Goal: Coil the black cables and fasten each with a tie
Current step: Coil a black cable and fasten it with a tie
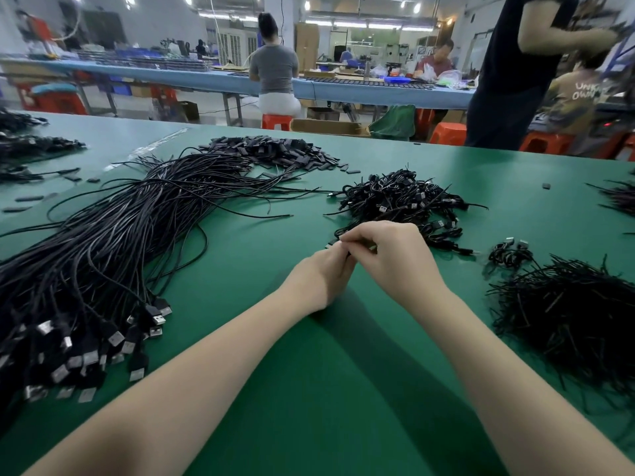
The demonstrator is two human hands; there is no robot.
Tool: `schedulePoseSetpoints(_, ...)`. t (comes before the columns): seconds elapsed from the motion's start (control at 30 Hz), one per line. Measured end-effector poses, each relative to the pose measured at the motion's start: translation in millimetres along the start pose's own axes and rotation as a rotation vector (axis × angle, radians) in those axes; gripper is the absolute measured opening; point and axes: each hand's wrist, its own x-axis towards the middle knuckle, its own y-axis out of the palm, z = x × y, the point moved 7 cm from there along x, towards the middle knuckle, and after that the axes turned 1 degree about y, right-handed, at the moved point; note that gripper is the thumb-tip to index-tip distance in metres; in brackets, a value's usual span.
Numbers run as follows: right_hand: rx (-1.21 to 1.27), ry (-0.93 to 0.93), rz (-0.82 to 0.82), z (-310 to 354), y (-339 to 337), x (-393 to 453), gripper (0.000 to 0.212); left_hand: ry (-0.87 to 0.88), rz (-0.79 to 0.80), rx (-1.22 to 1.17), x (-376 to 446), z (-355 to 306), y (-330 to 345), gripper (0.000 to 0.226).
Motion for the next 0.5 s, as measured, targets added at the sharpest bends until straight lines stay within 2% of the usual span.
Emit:
schedulePoseSetpoints(0.1, -0.192, -0.027, 0.107, 4, -5, 2, 0.015, 0.153, 0.031, 0.461, 0, -16, 3, 0.025)
schedulePoseSetpoints(0.17, -0.362, -0.076, 0.165, 7, -14, 7, 0.013, 0.244, -0.007, 0.584, -5, -28, -5, 0.02)
schedulePoseSetpoints(0.23, -0.364, -0.043, 0.268, -4, -27, 17, 0.007, 0.399, -0.176, 0.599, -14, -42, -15, 0.018)
schedulePoseSetpoints(0.3, -0.241, 0.044, 0.472, -25, -34, 26, 0.012, 0.573, -0.291, 0.542, -24, -56, -16, 0.021)
schedulePoseSetpoints(0.4, 0.134, 0.253, 0.74, -49, -27, 19, 0.018, 0.694, -0.29, 0.405, -32, -65, -17, 0.027)
schedulePoseSetpoints(0.43, 0.32, 0.341, 0.779, -54, -20, 11, 0.022, 0.684, -0.305, 0.329, -32, -65, -21, 0.029)
schedulePoseSetpoints(0.5, 0.69, 0.48, 0.738, -60, -2, -3, 0.023, 0.571, -0.308, 0.092, -30, -57, -27, 0.027)
